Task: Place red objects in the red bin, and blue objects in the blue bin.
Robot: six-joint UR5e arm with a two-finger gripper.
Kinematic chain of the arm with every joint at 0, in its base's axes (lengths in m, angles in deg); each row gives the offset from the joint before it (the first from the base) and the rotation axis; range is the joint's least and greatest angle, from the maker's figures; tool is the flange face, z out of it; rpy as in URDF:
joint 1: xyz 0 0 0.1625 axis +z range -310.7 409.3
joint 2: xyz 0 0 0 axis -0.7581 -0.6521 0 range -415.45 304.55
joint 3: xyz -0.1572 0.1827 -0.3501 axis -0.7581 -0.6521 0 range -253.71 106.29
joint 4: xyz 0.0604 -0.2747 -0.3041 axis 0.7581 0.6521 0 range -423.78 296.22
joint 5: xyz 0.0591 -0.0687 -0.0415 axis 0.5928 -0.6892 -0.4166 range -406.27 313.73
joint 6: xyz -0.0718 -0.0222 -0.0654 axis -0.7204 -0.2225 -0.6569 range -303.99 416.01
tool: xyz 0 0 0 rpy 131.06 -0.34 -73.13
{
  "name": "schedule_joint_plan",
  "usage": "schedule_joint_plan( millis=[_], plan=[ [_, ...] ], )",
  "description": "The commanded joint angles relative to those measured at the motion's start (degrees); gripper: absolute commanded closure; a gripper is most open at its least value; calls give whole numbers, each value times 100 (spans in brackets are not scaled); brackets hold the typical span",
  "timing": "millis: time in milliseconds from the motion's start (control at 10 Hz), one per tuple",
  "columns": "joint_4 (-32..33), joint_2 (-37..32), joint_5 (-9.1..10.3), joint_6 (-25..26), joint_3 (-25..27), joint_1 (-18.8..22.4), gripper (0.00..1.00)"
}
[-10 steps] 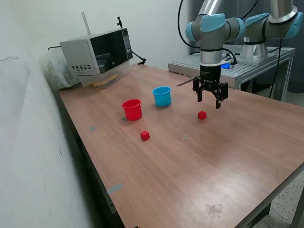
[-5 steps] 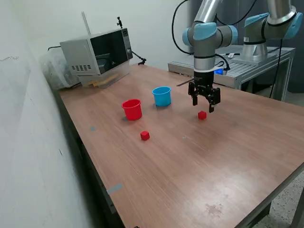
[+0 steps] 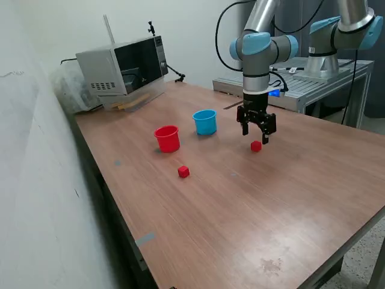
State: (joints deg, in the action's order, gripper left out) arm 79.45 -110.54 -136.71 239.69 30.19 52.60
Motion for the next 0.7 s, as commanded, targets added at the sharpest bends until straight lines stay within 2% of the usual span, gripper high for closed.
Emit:
schedule_joint_plan(
  millis=[0, 600],
  plan=[
    [12, 33, 0, -52, 60, 30, 0],
    [38, 112, 0, -61, -1, 66, 0]
  ],
)
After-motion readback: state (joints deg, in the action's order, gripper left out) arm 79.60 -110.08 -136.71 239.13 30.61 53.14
